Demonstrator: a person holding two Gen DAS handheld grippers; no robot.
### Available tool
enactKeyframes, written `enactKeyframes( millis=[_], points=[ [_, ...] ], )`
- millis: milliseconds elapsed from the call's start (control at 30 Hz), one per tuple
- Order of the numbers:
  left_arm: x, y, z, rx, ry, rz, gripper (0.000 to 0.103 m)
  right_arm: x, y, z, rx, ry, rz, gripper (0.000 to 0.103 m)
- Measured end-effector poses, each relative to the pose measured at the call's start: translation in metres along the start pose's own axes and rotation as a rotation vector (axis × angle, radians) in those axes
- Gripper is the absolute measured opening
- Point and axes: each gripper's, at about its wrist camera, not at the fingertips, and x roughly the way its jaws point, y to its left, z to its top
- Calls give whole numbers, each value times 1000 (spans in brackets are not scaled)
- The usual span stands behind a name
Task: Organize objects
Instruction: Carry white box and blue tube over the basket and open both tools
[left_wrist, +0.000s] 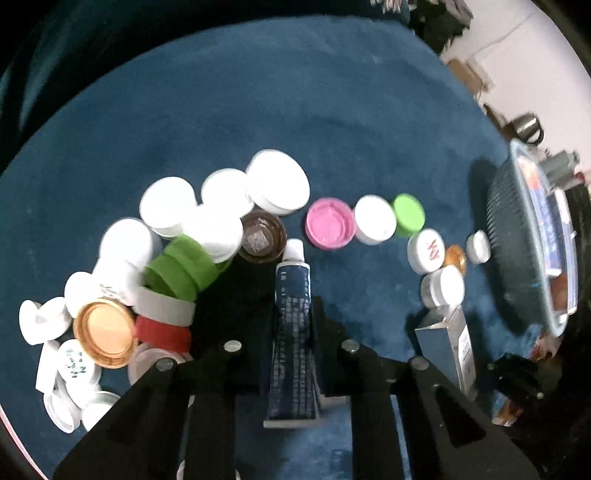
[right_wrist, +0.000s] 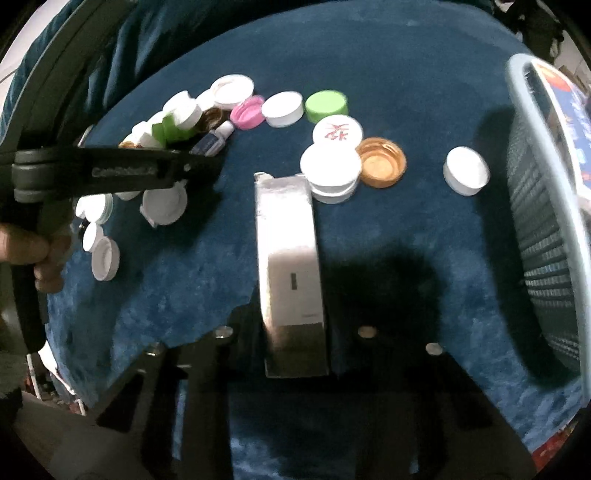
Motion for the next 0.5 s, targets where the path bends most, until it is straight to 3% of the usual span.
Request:
enactKeyframes(
  millis=[167, 367, 500],
  points=[
    [-22, 4, 3, 3, -33, -21, 17, -17, -3, -7, 24, -49, 24, 29],
    [-56, -4, -24, 34, -78, -7, 17, -40, 0, -6, 26, -108, 41, 29],
    [-73, -31, -22, 76, -98, 1, 17, -56, 1, 1, 34, -143, 47, 29]
  ],
)
